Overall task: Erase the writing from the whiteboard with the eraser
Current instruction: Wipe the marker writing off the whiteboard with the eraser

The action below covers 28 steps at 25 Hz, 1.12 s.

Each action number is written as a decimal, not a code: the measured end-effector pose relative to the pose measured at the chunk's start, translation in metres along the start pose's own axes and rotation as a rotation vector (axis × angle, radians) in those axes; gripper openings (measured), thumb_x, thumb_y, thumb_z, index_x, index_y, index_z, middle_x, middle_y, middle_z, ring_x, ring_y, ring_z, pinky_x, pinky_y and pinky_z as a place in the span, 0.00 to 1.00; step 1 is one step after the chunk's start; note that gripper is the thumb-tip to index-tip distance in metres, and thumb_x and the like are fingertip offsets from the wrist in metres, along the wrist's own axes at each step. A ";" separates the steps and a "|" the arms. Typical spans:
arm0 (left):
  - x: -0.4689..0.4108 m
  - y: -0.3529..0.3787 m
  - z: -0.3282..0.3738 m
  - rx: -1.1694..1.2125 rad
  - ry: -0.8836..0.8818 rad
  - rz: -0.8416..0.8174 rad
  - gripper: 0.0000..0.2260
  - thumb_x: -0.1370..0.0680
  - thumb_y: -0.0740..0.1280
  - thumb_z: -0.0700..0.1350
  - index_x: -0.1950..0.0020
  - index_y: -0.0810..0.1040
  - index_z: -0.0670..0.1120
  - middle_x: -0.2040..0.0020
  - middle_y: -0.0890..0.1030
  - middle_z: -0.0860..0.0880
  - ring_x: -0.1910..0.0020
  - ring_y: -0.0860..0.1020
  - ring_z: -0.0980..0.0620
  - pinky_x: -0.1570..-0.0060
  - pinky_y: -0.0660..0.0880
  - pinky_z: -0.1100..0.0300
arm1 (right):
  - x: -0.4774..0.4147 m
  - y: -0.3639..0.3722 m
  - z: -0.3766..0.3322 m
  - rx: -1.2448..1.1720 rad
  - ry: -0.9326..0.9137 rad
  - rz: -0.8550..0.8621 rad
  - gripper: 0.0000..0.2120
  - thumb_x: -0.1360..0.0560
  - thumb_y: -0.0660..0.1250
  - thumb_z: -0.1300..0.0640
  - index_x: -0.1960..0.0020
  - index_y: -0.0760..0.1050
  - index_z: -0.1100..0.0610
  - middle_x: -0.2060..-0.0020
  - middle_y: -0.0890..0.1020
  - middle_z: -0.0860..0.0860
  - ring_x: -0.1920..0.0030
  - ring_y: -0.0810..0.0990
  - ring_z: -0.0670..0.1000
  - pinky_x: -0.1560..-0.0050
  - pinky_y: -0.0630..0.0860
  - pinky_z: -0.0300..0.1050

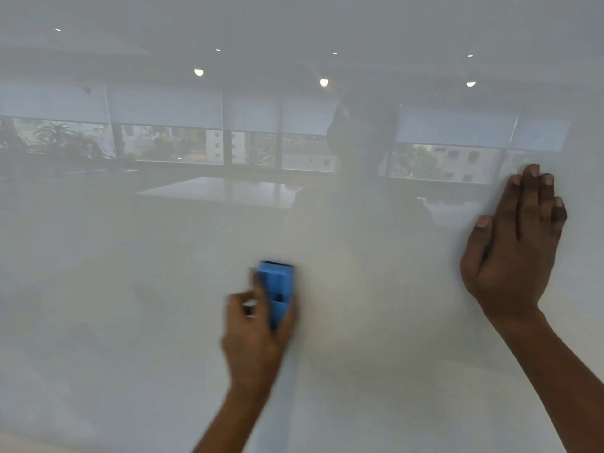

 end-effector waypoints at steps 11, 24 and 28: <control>-0.065 -0.021 -0.044 -0.049 -0.071 0.198 0.33 0.21 0.67 0.61 0.22 0.71 0.42 0.47 0.75 0.39 0.59 0.78 0.40 0.69 0.72 0.54 | -0.001 0.000 0.003 -0.009 -0.011 0.009 0.26 0.16 0.53 0.59 0.20 0.59 0.66 0.20 0.60 0.62 0.19 0.57 0.61 0.20 0.55 0.61; -0.051 0.019 0.119 0.178 0.509 0.165 0.27 0.21 0.72 0.61 0.30 0.82 0.44 0.54 0.83 0.46 0.63 0.80 0.48 0.71 0.78 0.56 | -0.002 -0.002 0.005 -0.022 -0.010 -0.015 0.26 0.16 0.54 0.59 0.20 0.58 0.66 0.20 0.61 0.62 0.19 0.57 0.61 0.19 0.55 0.60; -0.105 -0.011 0.032 0.043 0.188 0.327 0.26 0.19 0.69 0.61 0.29 0.81 0.44 0.51 0.82 0.41 0.63 0.81 0.43 0.69 0.76 0.53 | -0.001 -0.002 0.002 -0.017 0.007 -0.007 0.26 0.16 0.54 0.59 0.20 0.60 0.67 0.20 0.62 0.62 0.19 0.57 0.60 0.20 0.56 0.61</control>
Point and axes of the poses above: each hand's wrist, its own x-axis away from the middle knuckle, its own y-axis out of the palm, z = x × y, the point moved 1 cm from there along -x, towards the middle knuckle
